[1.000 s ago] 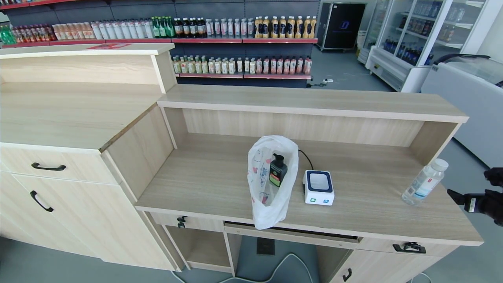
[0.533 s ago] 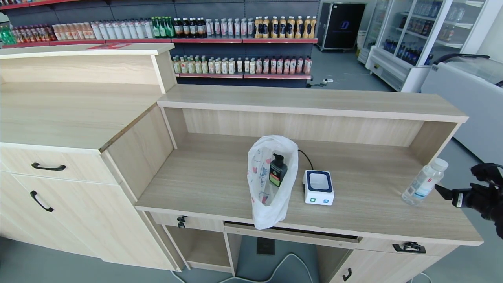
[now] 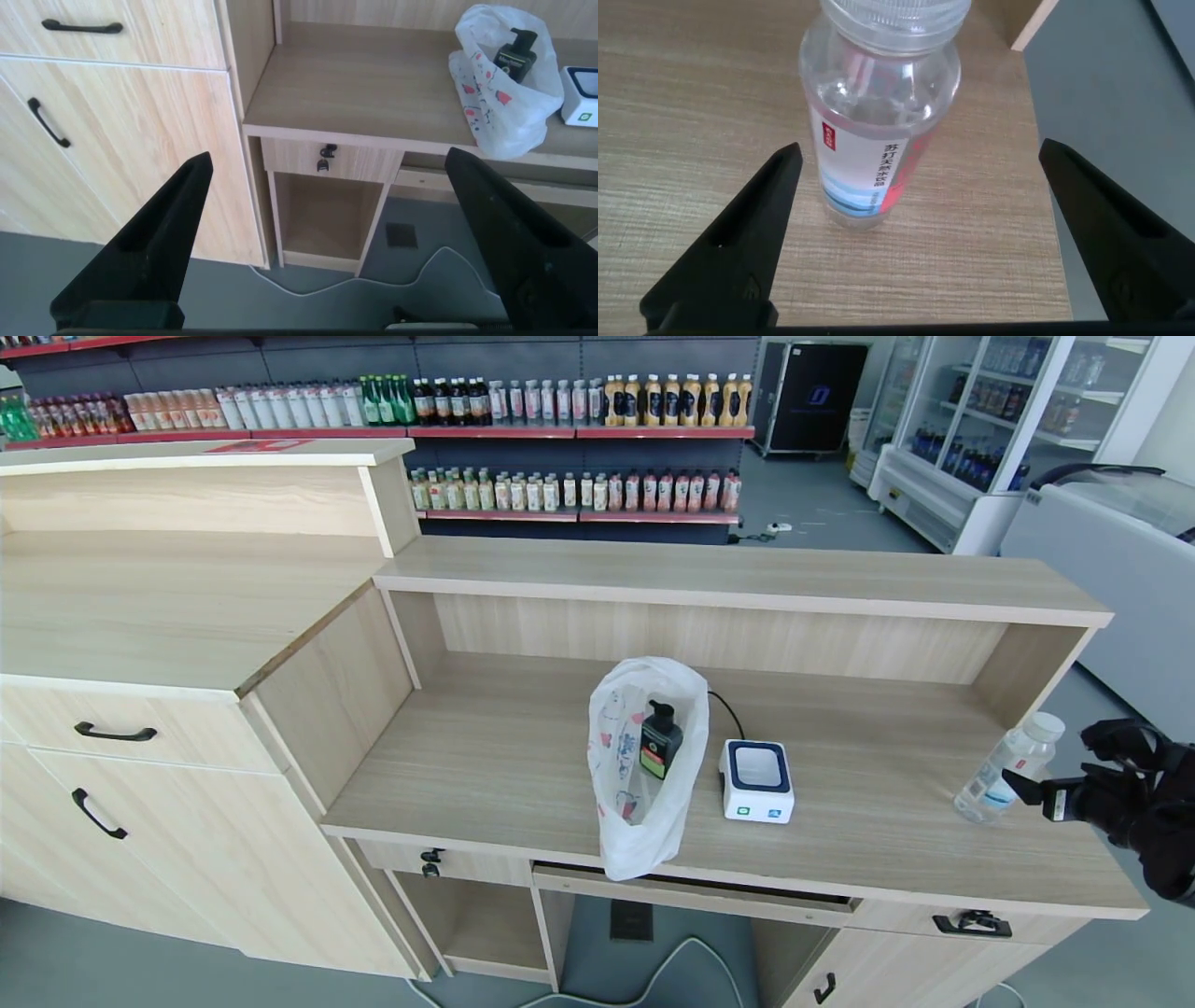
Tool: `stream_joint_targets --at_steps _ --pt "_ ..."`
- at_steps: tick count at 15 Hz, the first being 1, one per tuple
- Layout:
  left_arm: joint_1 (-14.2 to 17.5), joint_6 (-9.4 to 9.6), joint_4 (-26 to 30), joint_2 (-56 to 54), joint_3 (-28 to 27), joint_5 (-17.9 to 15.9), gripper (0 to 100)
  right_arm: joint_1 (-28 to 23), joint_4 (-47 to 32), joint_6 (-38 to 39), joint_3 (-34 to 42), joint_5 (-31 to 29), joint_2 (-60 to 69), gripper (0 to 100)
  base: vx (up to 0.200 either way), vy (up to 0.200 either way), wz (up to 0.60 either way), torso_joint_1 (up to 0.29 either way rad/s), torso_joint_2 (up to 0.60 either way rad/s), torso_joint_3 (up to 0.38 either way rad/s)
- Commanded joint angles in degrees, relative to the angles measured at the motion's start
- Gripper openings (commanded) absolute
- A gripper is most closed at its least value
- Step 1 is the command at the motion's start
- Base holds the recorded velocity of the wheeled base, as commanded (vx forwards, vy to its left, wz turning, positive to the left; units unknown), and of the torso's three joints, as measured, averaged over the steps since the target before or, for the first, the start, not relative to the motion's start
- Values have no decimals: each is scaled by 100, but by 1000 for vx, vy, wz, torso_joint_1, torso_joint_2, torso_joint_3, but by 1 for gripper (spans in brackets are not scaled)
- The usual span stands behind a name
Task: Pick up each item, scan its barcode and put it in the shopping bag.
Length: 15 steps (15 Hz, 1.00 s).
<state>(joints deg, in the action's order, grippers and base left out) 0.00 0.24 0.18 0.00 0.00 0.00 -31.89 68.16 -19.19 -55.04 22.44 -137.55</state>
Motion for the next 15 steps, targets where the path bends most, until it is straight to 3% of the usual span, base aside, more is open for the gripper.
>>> stream_joint_targets --at_steps 1,15 --pt "0 2 -1 0 0 0 100 69 31 -6 -51 6 -114 100 0 0 0 0 0 0" --pt "0 2 -1 0 0 0 100 377 5 20 -543 -12 -528 100 0 0 0 0 0 0"
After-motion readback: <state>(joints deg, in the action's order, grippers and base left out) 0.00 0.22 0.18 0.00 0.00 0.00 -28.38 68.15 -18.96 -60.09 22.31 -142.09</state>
